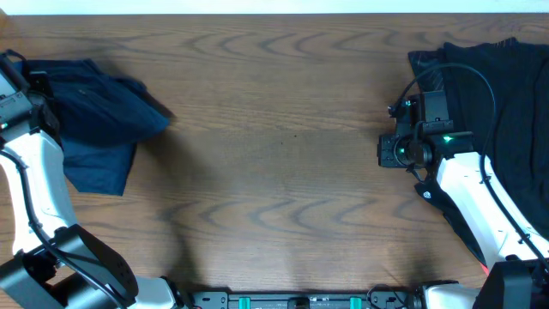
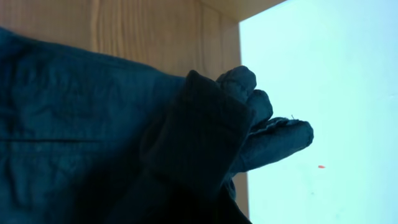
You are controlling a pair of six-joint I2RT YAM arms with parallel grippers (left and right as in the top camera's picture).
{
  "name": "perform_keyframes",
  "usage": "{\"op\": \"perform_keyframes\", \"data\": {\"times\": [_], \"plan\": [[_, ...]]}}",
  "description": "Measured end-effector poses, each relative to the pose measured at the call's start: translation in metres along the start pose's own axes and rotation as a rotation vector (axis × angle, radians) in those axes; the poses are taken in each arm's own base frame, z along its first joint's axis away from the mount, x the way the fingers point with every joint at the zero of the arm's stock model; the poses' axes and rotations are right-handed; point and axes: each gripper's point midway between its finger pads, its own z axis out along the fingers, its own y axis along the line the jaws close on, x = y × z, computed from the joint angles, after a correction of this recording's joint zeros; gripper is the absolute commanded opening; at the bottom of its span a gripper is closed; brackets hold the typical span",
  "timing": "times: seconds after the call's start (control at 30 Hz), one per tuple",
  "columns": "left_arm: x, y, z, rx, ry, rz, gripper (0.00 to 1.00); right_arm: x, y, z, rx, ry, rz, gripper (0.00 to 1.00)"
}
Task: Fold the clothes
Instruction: 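Carry the shorts left and place them on the folded navy garment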
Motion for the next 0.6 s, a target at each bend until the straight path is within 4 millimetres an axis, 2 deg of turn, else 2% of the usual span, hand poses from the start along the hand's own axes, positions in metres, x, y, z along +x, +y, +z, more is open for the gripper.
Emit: {"op": "perform_keyframes", "data": {"times": [0.17,0.27,0.43,0.6], "plan": [[-0.011,-0.015,0.0,0.077,-0.01,-0.016,0.06,0.002,0.0,0.0,0.001,0.007,0.001,0.2],[-0.019,-0.01,0.0,0.066,-0.018,-0.027,0.06,0.002,0.0,0.0,0.001,0.007,0.001,0.2],[-0.023,0.014,0.009,-0.013,-0.008,-0.041,0.06,0.002,0.0,0.0,0.001,0.008,0.001,0.2],[-0.015,0.056,0.037,-0.146,0.03,-0.052,0.06,0.003,-0.001,0.0,0.003,0.013,0.002,0.2]]}}
